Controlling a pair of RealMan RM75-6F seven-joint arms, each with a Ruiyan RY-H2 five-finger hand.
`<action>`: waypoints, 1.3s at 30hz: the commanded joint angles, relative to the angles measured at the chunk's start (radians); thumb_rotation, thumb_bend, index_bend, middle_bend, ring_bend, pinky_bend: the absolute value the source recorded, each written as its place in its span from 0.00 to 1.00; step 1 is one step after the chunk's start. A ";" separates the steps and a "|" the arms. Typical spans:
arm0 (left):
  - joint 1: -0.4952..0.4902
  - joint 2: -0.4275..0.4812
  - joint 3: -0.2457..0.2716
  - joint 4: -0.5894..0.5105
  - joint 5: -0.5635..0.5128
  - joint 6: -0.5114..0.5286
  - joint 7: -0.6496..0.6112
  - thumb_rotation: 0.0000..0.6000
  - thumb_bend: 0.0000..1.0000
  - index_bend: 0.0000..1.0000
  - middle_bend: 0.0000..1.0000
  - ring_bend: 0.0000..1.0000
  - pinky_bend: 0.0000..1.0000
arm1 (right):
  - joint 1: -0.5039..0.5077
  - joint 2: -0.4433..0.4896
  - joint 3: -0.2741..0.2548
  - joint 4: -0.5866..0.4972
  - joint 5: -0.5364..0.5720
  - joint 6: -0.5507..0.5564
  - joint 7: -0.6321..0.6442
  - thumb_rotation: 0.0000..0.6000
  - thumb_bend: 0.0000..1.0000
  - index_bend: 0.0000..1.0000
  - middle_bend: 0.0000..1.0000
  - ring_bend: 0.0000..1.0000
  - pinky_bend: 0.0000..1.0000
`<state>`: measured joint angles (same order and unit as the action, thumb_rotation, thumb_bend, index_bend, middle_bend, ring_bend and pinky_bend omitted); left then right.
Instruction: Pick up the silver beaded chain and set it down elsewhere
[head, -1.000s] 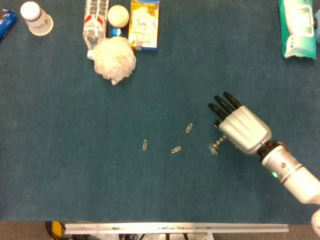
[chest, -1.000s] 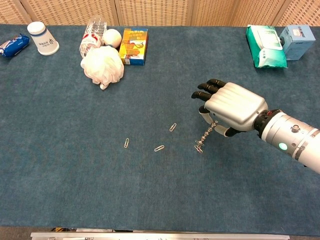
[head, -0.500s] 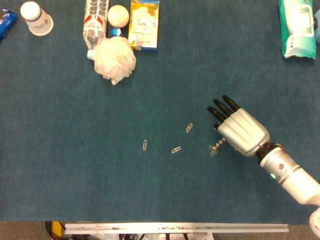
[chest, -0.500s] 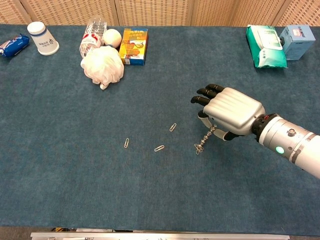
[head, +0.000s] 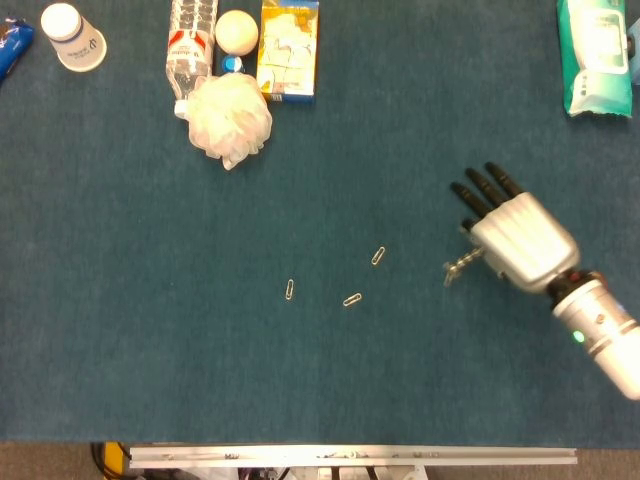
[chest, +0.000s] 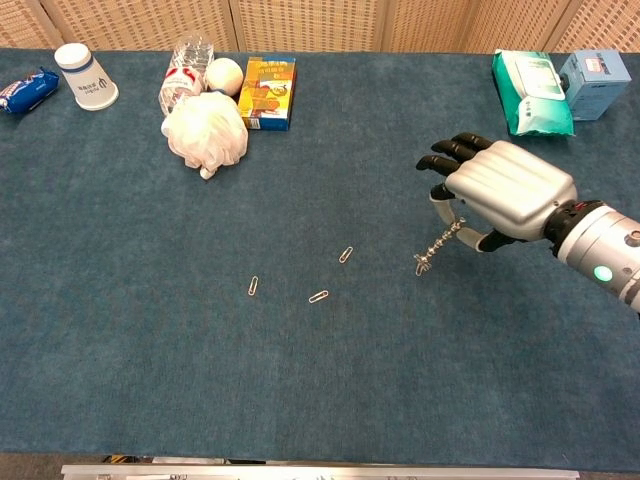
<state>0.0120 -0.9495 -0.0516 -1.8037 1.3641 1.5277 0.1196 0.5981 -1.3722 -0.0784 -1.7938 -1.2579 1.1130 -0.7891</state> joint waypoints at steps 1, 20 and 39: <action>-0.001 -0.002 0.000 0.001 -0.001 -0.002 0.004 1.00 0.15 0.39 0.30 0.15 0.32 | -0.018 0.017 0.009 0.025 0.009 0.013 0.032 1.00 0.36 0.64 0.14 0.01 0.08; -0.005 -0.008 0.001 0.001 -0.007 -0.010 0.018 1.00 0.15 0.39 0.30 0.15 0.32 | -0.081 -0.008 0.039 0.195 0.051 -0.004 0.182 1.00 0.35 0.60 0.14 0.01 0.08; -0.016 -0.019 0.003 0.007 -0.007 -0.028 0.034 1.00 0.15 0.39 0.30 0.15 0.32 | -0.218 0.109 0.013 0.147 -0.087 0.169 0.341 1.00 0.21 0.07 0.14 0.01 0.08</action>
<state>-0.0039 -0.9682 -0.0490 -1.7964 1.3569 1.4998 0.1529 0.4072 -1.2921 -0.0581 -1.6259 -1.3175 1.2465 -0.4778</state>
